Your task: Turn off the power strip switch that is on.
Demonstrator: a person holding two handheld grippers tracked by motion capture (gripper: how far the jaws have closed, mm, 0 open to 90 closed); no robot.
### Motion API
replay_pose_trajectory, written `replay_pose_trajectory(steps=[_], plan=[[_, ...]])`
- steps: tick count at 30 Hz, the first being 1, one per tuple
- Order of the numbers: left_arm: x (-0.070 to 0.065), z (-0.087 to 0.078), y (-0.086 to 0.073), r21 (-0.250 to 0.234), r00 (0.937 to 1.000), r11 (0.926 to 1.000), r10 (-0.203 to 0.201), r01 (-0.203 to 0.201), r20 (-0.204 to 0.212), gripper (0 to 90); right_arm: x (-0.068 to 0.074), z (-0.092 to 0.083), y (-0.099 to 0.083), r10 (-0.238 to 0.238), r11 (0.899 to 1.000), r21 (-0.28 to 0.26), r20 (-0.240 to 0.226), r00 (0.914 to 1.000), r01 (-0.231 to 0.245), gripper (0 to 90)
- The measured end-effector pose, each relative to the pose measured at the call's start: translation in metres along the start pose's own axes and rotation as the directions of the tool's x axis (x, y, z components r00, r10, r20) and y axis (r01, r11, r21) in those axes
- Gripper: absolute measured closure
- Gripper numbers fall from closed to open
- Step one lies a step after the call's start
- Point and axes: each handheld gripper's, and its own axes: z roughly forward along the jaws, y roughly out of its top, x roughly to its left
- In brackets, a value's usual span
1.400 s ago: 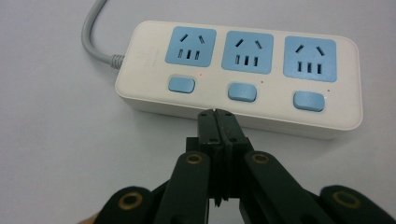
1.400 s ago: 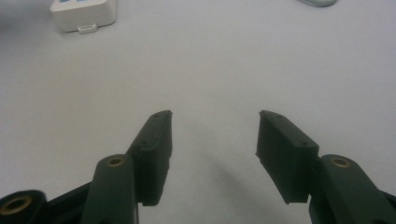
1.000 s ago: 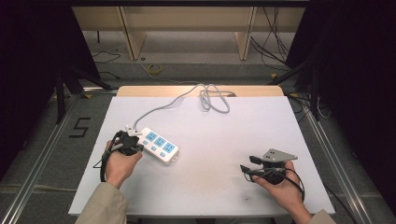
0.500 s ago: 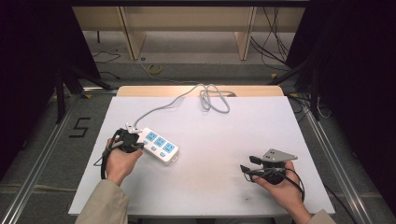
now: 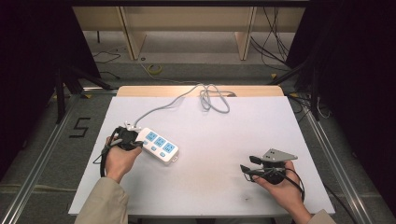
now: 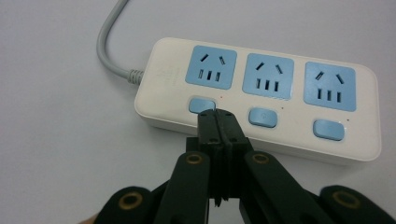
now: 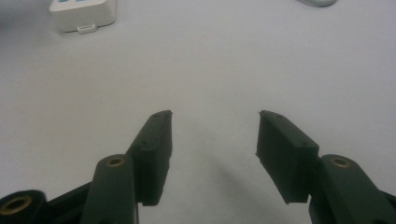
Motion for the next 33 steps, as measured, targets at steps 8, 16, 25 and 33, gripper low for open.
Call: replay_pose_trajectory(steps=[8, 16, 25, 33], plan=[[0.0013, 0.0021, 0.0023, 0.004, 1.0, 1.0, 0.0, 0.0, -0.004, 89.7, -0.0001, 0.0, 0.0, 0.001, 1.0, -0.001, -0.001, 1.0, -0.001, 46.2], [0.0025, 0.0042, 0.0043, 0.01, 1.0, 0.9999, -0.002, 0.002, -0.008, 89.7, -0.0006, 0.0001, 0.0001, -0.001, 1.0, -0.003, 0.0, 1.0, 0.001, 46.2], [0.0039, 0.007, 0.0071, 0.016, 0.9999, 0.9999, -0.004, 0.005, -0.009, 89.7, -0.0007, -0.0003, 0.0001, -0.001, 1.0, -0.001, -0.001, 1.0, 0.001, 46.1], [0.0065, 0.0096, 0.0095, 0.021, 0.9999, 0.9998, -0.007, 0.007, -0.015, 89.7, -0.0008, -0.0001, 0.0, -0.002, 1.0, -0.001, 0.0, 1.0, 0.002, 46.1]])
